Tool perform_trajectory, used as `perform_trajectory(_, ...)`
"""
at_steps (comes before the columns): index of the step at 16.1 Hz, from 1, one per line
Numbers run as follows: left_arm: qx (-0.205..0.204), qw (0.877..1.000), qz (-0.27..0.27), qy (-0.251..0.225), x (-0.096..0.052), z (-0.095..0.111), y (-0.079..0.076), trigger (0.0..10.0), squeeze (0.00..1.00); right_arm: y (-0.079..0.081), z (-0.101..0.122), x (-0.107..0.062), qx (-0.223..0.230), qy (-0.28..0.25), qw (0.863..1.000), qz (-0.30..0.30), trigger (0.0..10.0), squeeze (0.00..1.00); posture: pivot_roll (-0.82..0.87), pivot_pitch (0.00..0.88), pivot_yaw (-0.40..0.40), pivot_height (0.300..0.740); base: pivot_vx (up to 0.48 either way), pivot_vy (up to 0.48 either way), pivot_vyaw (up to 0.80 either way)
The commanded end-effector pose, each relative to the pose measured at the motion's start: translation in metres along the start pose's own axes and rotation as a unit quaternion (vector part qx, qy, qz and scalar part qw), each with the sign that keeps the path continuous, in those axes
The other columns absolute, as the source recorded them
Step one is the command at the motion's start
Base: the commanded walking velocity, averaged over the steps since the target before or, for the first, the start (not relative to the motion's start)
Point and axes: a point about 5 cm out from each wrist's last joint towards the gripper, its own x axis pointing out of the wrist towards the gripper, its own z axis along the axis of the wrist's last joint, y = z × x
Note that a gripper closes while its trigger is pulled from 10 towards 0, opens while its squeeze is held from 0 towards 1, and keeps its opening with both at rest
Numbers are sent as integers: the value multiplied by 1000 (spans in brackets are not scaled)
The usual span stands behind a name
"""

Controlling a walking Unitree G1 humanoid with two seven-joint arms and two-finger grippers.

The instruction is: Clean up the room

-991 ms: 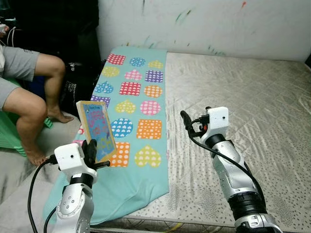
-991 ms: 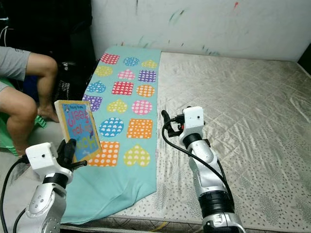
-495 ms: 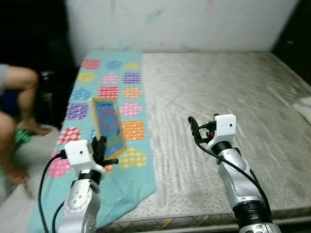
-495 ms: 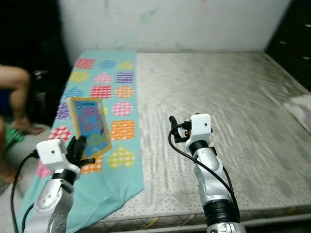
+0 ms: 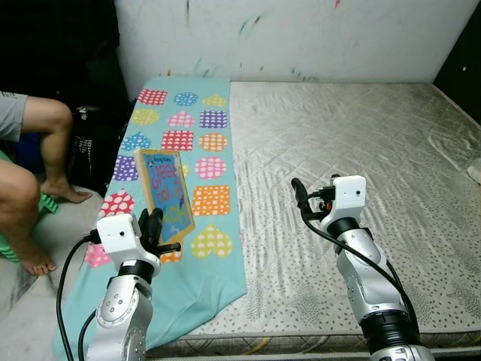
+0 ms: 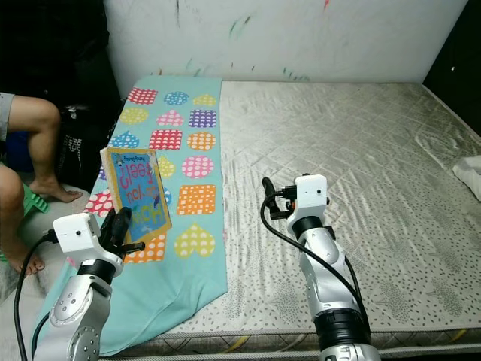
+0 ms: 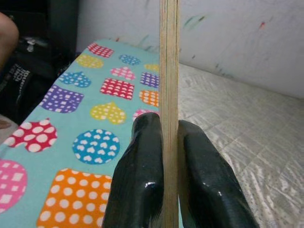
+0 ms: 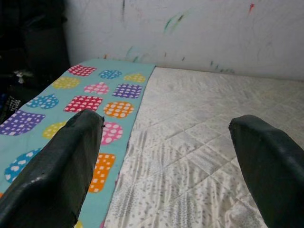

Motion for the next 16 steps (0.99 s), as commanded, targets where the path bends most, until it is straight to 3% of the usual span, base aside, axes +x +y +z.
perform_trajectory(1, 3, 1000, -12, -14, 0, 6, -3, 10000, 0, -1, 5, 2, -2, -8, 1000, -4, 10000, 0, -104, 0, 24, 740, 0, 0, 0)
perform_trajectory(16, 3, 1000, -18, -9, 0, 4, -2, 10000, 0, -2, 6, 3, -6, -11, 1000, -6, 10000, 0, -111, 0, 27, 740, 0, -302, 0)
